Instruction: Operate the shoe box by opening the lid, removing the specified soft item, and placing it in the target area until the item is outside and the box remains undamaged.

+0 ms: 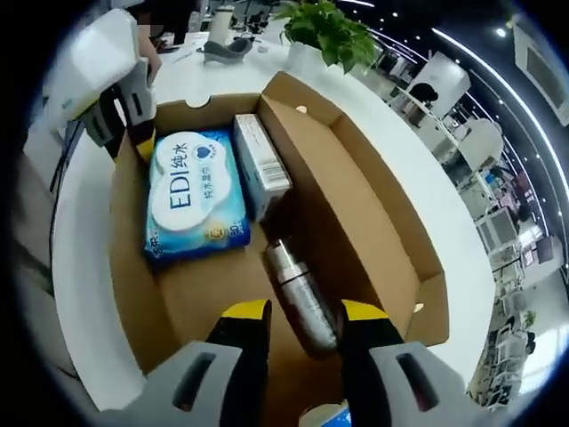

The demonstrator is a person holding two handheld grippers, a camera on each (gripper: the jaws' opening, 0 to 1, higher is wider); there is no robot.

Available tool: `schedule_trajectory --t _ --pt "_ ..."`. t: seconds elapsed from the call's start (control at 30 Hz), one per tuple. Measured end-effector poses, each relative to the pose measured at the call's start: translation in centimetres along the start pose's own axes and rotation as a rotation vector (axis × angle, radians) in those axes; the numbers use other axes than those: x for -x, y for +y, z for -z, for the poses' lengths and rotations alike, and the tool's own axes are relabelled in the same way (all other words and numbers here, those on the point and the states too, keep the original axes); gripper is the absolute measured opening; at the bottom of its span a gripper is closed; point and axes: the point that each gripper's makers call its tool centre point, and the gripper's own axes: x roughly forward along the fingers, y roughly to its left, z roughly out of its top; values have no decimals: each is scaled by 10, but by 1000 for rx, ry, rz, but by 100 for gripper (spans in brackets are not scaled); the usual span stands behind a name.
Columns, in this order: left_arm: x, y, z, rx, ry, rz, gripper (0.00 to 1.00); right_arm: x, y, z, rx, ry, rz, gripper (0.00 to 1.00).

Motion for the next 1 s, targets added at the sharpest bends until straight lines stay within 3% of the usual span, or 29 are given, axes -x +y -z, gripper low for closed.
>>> schedule_trajectory --t 0.43,1.0 --pt "0 0 0 -2 -2 -1 5 -16 -6 -3 48 49 8 27" --pt "-1 0 0 -4 -1 0 5 -34 -2 13 107 142 -44 20"
